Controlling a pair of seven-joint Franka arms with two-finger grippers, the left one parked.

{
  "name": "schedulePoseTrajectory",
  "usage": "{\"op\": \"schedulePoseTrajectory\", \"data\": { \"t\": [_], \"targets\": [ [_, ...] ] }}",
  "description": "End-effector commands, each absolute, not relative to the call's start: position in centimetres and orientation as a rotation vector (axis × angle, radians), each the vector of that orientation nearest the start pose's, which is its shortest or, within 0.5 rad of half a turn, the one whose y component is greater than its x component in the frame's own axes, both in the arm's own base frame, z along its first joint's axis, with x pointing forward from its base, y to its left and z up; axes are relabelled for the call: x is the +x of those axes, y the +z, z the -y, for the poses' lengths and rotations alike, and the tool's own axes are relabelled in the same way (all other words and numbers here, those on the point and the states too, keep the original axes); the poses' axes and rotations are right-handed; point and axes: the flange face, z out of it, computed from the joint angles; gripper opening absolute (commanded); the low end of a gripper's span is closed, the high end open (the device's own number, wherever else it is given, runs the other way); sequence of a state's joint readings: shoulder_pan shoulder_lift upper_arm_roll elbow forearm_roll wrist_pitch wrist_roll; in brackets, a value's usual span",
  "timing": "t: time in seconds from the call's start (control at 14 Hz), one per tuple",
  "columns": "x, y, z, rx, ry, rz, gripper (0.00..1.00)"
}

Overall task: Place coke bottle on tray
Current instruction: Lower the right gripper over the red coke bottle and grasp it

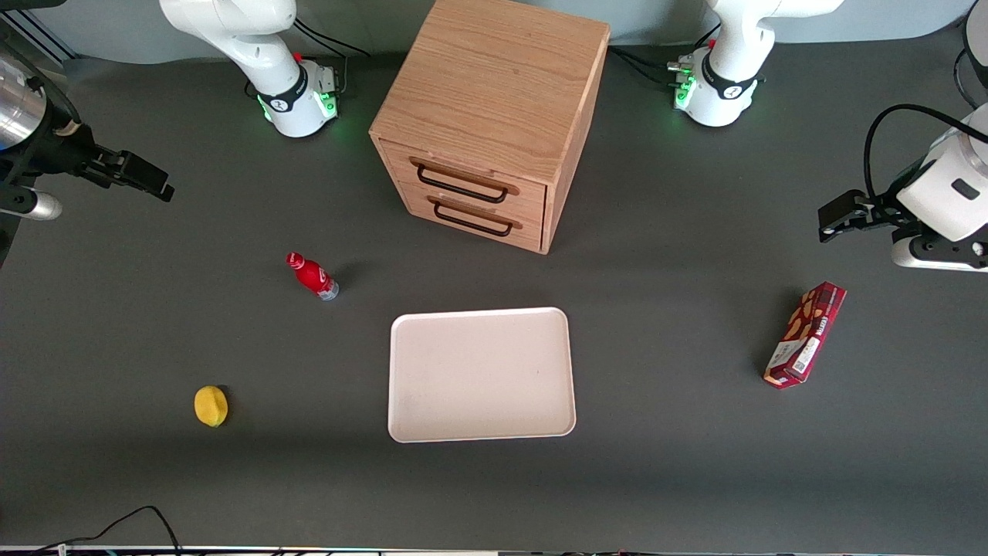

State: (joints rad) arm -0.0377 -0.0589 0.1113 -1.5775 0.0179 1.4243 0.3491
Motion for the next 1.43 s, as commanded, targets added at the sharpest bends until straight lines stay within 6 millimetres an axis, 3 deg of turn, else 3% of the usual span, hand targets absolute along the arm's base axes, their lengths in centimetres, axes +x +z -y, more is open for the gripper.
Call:
{"op": "schedulePoseTrajectory", "data": {
  "t": [0.0,0.14,0.29,0.5,0.71,0.93,1.07,1.29,1.36],
  "targets": [
    [52.6,64.6,-3.9,-3.087,0.190,-0.432,1.00],
    [52.8,64.0,-4.0,-3.090,0.213,-0.403,1.00],
    [52.7,61.7,-5.0,-3.096,0.297,-0.376,1.00],
    [52.3,54.7,-9.1,-3.112,0.319,-0.309,1.00],
    [52.6,46.8,-11.0,-3.095,0.227,-0.385,1.00],
    [51.6,38.8,-11.5,-3.077,0.102,-0.423,1.00],
    [51.4,35.3,-12.3,-3.070,0.070,-0.433,1.00],
    [50.8,32.4,-12.1,-3.065,0.048,-0.450,1.00],
    [50.5,31.9,-12.1,-3.071,0.055,-0.446,0.72]
  ]
}}
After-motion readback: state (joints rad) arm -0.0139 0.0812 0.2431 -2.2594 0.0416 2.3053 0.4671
